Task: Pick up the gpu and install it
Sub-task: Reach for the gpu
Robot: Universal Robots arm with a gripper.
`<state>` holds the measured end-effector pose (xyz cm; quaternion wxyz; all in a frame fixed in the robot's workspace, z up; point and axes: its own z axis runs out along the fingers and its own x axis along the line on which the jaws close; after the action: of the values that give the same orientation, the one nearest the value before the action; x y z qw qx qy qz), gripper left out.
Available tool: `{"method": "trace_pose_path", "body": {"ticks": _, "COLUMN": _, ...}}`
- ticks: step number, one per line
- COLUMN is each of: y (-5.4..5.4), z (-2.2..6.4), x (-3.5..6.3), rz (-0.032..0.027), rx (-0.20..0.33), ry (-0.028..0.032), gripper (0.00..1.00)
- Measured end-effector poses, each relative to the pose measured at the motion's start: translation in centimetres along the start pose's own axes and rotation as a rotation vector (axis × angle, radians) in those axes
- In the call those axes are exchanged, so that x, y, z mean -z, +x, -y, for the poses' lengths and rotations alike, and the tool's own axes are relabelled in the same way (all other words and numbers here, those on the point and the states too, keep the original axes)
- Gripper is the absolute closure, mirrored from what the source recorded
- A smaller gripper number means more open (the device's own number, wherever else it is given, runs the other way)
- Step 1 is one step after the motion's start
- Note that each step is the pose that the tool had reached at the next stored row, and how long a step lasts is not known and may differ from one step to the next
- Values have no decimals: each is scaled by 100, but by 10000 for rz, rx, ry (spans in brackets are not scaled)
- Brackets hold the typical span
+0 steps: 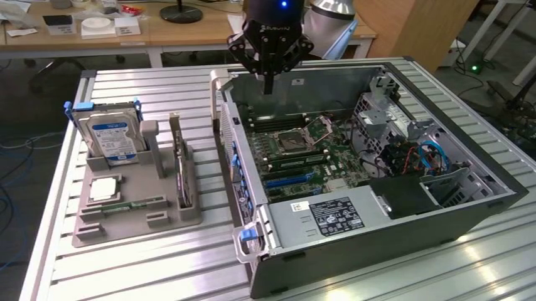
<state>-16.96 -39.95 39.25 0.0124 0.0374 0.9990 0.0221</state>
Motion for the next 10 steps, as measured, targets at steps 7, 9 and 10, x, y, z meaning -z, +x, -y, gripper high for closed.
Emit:
{"method": "trace_pose_path", "body": {"ticks": 7, "y": 33, "z": 3, "x": 1, "rz": 0, "rx": 0, "ry": 0, "gripper": 90}}
{"method": "trace_pose_path", "body": {"ticks": 9, "y": 43, "z": 4, "x": 1, "rz": 0, "rx": -1, "ry": 0, "gripper": 90}}
{"method": "trace_pose_path", "body": {"ticks": 10, "y": 47, "z": 4, "x": 1, "rz": 0, "rx": 0, "ry": 0, "gripper": 90}}
